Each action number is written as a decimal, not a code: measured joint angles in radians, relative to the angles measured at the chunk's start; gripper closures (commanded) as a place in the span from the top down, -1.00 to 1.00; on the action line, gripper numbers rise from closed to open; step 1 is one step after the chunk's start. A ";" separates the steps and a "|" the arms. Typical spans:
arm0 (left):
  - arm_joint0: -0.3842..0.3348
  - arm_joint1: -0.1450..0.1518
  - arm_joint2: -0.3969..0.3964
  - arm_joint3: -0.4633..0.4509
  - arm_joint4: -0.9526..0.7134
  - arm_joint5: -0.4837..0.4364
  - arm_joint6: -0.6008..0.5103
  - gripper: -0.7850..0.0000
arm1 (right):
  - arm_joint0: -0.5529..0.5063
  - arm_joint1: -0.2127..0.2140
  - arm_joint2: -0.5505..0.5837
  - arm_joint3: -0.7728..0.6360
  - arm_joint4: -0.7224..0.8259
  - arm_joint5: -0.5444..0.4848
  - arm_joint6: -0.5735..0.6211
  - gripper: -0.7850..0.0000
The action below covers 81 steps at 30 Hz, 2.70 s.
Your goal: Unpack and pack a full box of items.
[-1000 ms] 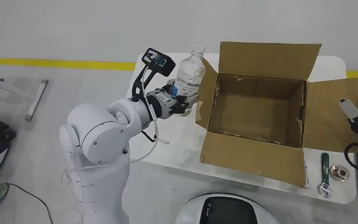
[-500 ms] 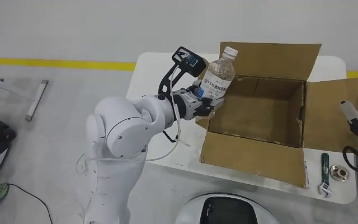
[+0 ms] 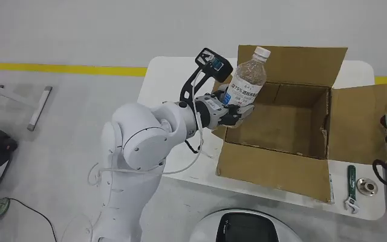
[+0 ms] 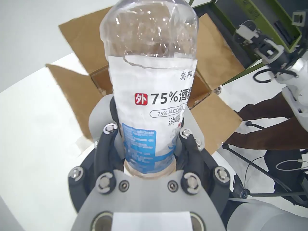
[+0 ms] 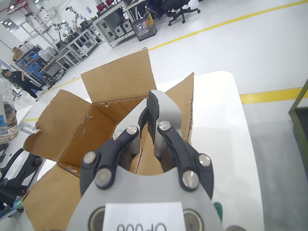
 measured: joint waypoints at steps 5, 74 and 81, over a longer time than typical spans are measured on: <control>-0.110 -0.036 0.127 0.187 -0.160 0.032 0.096 -1.00 | 0.006 -0.001 0.001 0.000 -0.025 0.010 -0.003 -1.00; -0.379 -0.249 0.597 0.901 -0.119 0.625 0.057 1.00 | -0.009 -0.031 0.024 0.000 -0.017 -0.003 0.001 -0.76; -0.391 -0.271 0.602 0.951 -0.123 0.614 0.052 1.00 | -0.015 -0.033 0.030 0.000 -0.015 -0.011 0.016 -0.42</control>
